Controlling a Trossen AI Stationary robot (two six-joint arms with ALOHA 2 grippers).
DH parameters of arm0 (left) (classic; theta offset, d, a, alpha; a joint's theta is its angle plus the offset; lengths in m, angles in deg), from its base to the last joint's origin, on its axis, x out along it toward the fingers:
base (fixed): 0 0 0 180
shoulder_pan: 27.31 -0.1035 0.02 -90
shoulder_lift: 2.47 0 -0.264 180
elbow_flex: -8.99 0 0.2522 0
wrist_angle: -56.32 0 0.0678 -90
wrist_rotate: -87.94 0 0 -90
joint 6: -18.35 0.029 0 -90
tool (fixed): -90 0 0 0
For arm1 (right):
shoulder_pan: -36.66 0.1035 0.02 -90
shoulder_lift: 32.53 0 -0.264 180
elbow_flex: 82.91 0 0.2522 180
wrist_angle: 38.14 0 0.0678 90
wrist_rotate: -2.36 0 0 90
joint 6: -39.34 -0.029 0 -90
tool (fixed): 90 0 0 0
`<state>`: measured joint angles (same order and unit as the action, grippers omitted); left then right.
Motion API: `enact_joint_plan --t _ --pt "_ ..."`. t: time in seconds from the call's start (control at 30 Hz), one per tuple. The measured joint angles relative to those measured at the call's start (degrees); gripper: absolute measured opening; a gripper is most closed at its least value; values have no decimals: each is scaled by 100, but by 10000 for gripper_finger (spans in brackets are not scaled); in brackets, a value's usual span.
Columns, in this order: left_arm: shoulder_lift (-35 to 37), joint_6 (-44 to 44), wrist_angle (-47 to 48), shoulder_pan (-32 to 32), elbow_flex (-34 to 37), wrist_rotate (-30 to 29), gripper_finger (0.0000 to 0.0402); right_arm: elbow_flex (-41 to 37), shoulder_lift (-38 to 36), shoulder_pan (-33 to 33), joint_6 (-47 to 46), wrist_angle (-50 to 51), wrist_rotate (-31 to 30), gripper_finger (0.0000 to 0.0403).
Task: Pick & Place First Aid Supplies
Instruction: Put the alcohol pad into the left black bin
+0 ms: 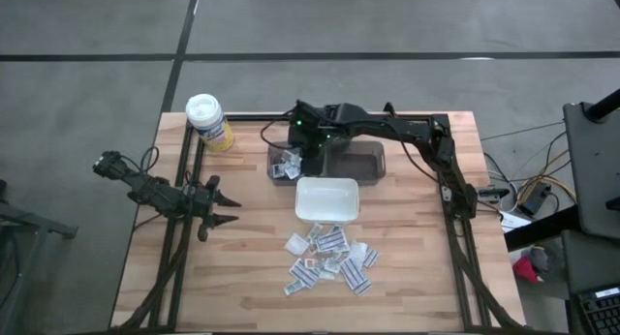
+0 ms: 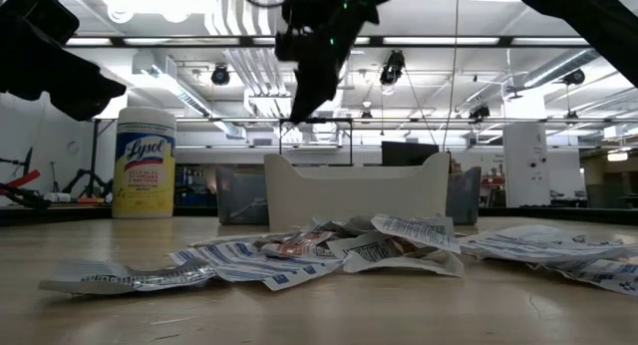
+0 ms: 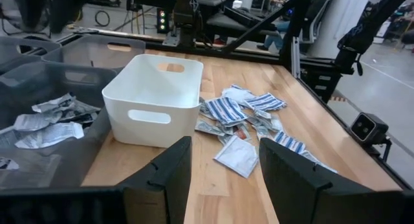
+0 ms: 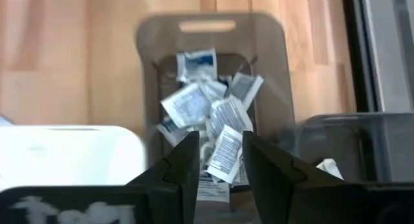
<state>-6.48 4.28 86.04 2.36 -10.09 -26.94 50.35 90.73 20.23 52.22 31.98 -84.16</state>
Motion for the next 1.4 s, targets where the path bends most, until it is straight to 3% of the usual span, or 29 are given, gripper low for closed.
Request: enact_joint_plan --t 0.27,0.5,0.93,1.23,1.4 --pt "0 -3 1 0 0 35 177 970 -7 371 -555 1338 -19 93" --pt "0 -5 -1 0 0 44 177 1063 -23 982 -1160 2224 -18 63" --pt "0 49 -1 0 0 335 177 1063 -28 2605 -2521 2377 -47 10" --pt "0 45 -1 0 0 339 177 1060 -28 3418 -3250 2570 -64 8" --pt "0 43 -1 0 0 340 177 1058 -28 3671 -3550 3201 -322 8"
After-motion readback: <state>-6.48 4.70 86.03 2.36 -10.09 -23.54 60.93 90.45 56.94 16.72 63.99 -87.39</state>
